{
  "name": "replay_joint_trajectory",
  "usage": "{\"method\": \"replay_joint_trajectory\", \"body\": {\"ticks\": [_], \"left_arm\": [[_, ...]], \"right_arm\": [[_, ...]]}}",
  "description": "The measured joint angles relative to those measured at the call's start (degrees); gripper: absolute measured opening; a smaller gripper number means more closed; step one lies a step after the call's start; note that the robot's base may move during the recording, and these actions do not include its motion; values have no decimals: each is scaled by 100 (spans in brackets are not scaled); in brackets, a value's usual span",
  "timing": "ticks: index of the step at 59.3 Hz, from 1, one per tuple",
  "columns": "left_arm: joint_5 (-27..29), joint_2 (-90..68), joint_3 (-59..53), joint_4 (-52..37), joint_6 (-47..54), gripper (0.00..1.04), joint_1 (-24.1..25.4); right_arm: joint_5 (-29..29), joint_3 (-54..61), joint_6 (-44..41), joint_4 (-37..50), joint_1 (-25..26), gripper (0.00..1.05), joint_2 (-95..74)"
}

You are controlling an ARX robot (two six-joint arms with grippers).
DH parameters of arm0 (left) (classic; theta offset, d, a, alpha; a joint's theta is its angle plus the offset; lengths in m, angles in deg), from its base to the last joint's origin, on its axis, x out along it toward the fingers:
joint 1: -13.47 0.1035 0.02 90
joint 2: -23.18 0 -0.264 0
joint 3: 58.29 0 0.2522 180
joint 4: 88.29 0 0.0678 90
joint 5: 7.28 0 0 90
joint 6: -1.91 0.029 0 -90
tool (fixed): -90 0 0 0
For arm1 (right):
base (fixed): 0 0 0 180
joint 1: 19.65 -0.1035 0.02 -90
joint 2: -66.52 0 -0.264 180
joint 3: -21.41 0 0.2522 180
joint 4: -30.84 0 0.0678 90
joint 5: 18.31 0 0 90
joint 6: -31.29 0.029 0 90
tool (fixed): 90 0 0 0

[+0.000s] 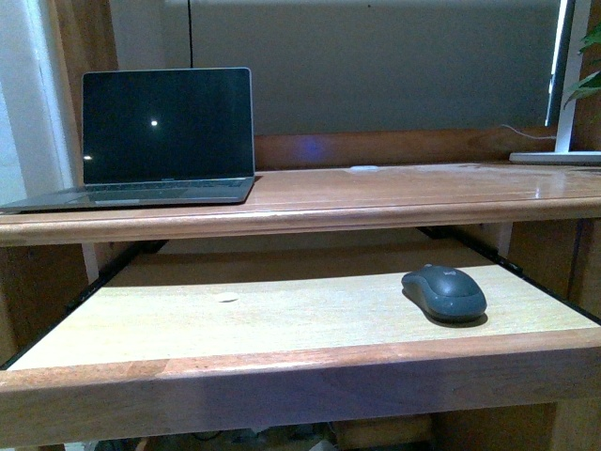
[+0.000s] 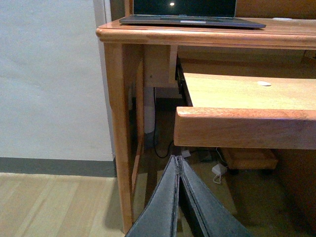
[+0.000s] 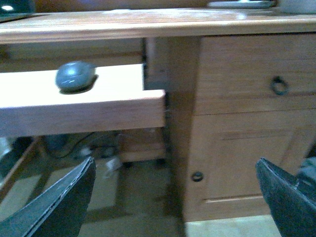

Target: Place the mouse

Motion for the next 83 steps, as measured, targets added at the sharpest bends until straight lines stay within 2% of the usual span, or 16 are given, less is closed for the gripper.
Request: {"method": "replay_joint_trajectory", "body": {"ticks": [4, 8, 16, 21, 27, 48, 64, 83], "left_arm": [[-11, 0, 0, 0, 2, 3, 0], [-7, 0, 0, 0, 2, 3, 0], [-11, 0, 0, 0, -4, 4, 0], [-11, 0, 0, 0, 2, 23, 0], [-11, 0, 0, 0, 2, 41, 0], [-11, 2, 0, 0, 4, 98, 0], [-11, 2, 0, 0, 9, 97, 0], [-11, 2, 0, 0, 9, 97, 0]], "right_arm": [[-151, -105, -9, 444, -323, 97, -678], [354, -323, -66, 1226, -918, 97, -1631], [1137, -785, -136, 2269, -1600, 97, -3025], [1657, -1202, -136, 2850, -1958, 97, -4063], [2144, -1602, -157, 3180, -2264, 97, -4881], [3252, -2874, -367, 3512, -2931, 97, -6752], [3458, -3768, -474, 3139, -3397, 97, -7595], [3556, -4701, -271, 2118, -3495, 97, -8330]]}}
